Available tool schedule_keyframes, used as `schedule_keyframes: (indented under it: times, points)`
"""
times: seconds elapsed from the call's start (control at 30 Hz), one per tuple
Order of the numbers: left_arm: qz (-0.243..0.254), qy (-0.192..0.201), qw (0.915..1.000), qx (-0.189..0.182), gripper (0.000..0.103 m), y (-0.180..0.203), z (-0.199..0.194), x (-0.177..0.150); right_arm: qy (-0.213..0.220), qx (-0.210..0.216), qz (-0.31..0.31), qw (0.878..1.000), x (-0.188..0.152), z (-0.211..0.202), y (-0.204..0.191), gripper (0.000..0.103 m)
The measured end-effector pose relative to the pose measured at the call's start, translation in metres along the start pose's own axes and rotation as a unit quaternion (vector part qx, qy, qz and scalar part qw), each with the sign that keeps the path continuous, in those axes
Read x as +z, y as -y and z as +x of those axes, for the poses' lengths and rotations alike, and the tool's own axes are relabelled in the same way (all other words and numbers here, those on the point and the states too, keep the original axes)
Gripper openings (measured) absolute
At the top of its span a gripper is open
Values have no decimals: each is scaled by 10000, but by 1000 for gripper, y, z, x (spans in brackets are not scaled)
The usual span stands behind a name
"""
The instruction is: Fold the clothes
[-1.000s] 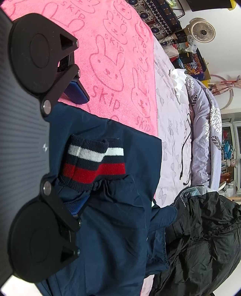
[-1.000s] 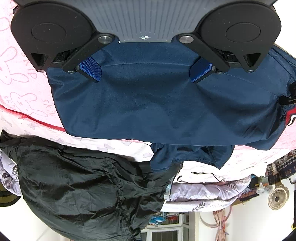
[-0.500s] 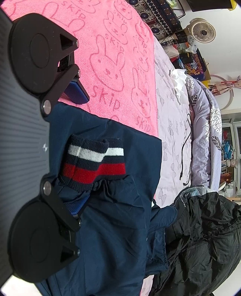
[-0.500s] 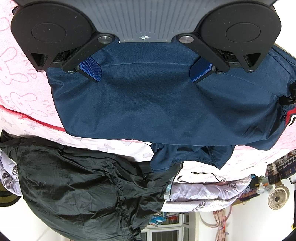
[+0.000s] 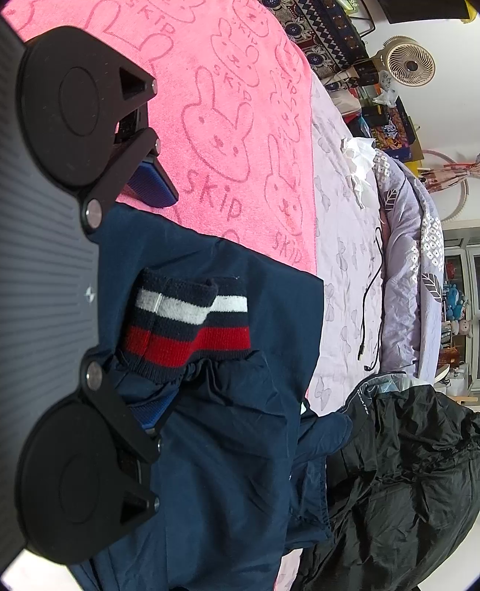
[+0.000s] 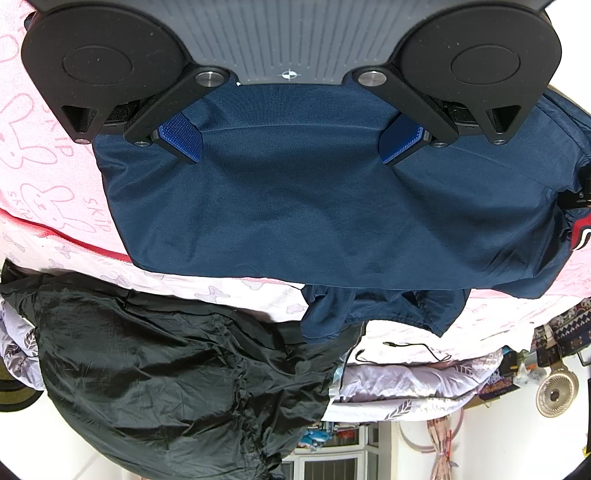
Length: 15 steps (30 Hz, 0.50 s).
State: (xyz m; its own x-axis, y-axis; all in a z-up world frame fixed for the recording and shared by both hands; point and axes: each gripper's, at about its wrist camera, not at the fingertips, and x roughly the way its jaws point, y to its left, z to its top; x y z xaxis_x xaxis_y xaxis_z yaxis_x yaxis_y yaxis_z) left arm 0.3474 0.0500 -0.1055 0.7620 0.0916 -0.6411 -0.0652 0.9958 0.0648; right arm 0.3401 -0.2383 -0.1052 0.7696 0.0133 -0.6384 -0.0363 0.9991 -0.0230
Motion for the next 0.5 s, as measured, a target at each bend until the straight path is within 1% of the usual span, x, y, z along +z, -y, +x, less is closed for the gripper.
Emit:
schedule_keyframes:
  times: [0.07, 0.13, 0.2, 0.3, 0.37, 0.43, 0.5]
  points:
    - [-25, 5, 10000, -9, 103, 0, 1, 0, -24, -214, 61, 9997, 4, -5, -7, 103]
    - [-51, 10, 10000, -17, 103, -1, 1, 0, 105, 104, 225, 9996, 7, -15, -19, 102]
    - [-65, 4, 10000, -24, 103, -1, 1, 0, 293, 567, 229, 9977, 10, -23, -39, 102]
    - [-82, -4, 10000, -34, 103, -1, 1, 0, 327, 908, -270, 9950, 17, -24, -80, 102]
    - [-91, -8, 10000, -40, 103, -1, 1, 0, 254, 787, -806, 9933, 15, -20, -99, 102]
    - [-105, -11, 9999, -53, 103, -2, 2, 0, 217, 474, -1255, 9907, 7, -17, -98, 102]
    - [-129, -15, 9999, -72, 103, -2, 2, 0, 240, 232, -1132, 9930, 1, -20, -68, 103]
